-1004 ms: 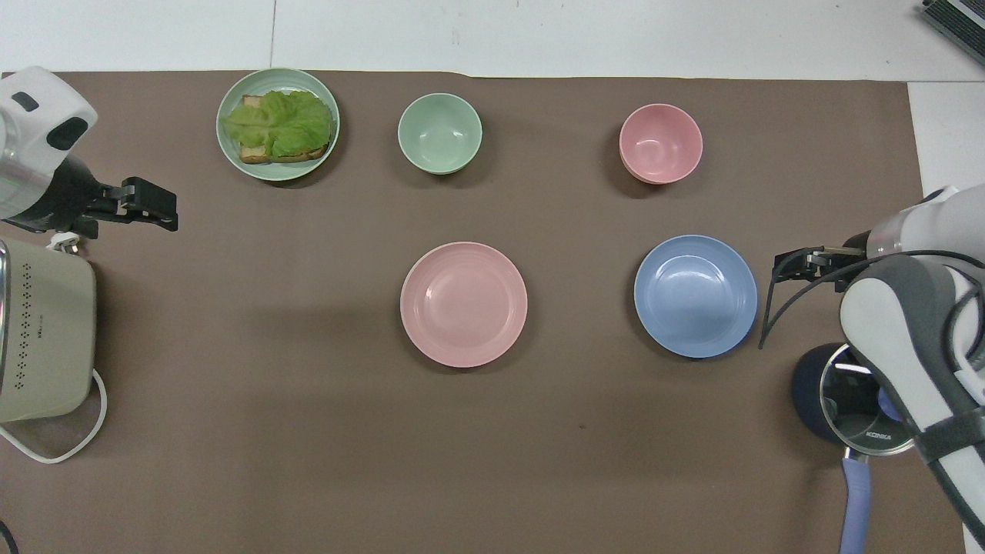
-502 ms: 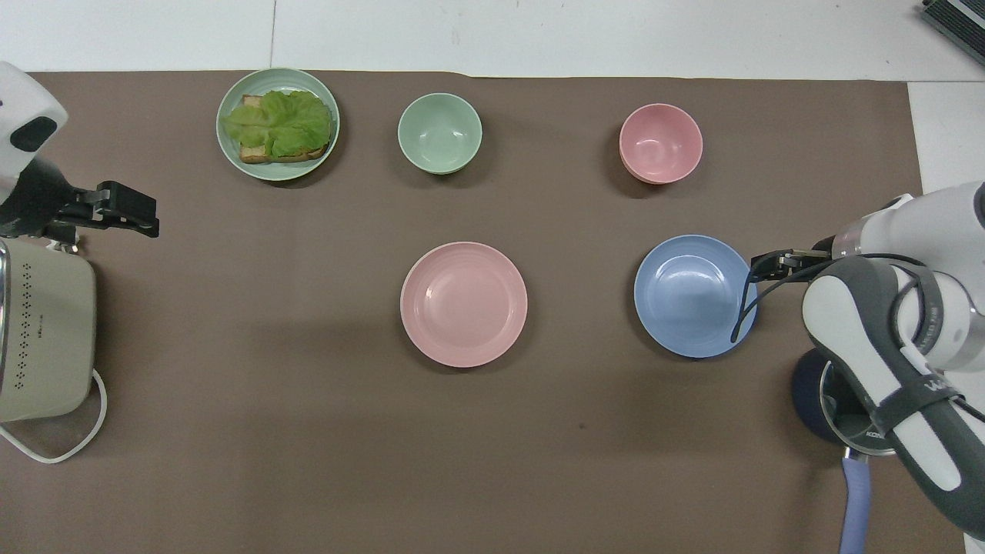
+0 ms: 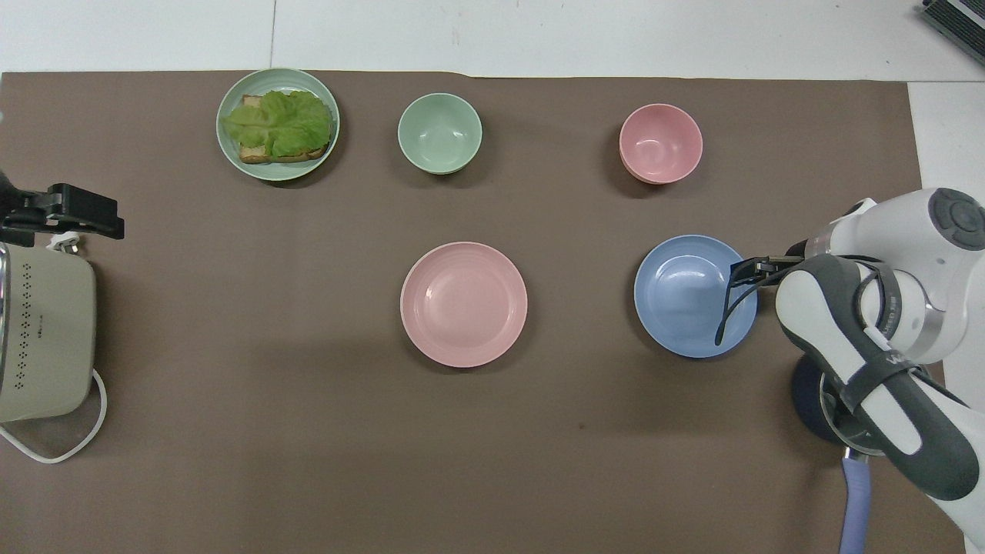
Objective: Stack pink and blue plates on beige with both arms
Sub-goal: 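Grasp the blue plate rim with the right gripper, then carry the blue plate with the right gripper onto the pink plate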
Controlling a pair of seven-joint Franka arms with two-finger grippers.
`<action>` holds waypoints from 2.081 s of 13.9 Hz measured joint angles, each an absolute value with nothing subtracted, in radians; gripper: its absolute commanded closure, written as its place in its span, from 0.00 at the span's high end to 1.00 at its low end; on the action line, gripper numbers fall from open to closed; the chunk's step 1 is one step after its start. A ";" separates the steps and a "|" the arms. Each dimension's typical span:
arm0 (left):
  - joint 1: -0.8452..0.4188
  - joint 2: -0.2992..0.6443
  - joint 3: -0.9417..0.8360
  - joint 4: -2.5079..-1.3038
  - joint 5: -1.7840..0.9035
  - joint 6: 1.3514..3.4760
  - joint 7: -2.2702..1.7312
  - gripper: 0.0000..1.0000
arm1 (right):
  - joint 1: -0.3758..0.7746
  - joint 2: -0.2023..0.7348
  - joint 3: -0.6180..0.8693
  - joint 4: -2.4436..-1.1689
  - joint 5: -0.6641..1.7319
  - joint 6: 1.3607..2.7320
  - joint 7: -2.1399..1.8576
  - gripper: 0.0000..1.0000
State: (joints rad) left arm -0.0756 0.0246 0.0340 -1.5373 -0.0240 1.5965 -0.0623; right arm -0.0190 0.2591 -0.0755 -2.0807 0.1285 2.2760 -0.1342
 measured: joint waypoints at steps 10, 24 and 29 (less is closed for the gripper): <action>-0.076 0.025 0.034 -1.537 -0.024 1.596 -0.062 1.00 | -0.019 0.241 -0.074 -1.990 0.131 2.147 -0.135 0.00; -0.076 0.025 0.034 -1.537 -0.024 1.596 -0.062 1.00 | 0.115 0.091 0.087 -1.840 0.132 1.931 -0.011 0.00; -0.076 0.025 0.034 -1.537 -0.024 1.596 -0.062 1.00 | 0.276 0.165 0.091 -1.841 0.132 2.068 0.213 0.00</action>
State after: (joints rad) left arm -0.0756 0.0246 0.0338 -1.5374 -0.0240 1.5965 -0.0623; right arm 0.2759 0.1652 0.0907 -1.8411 0.1323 2.0680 0.2125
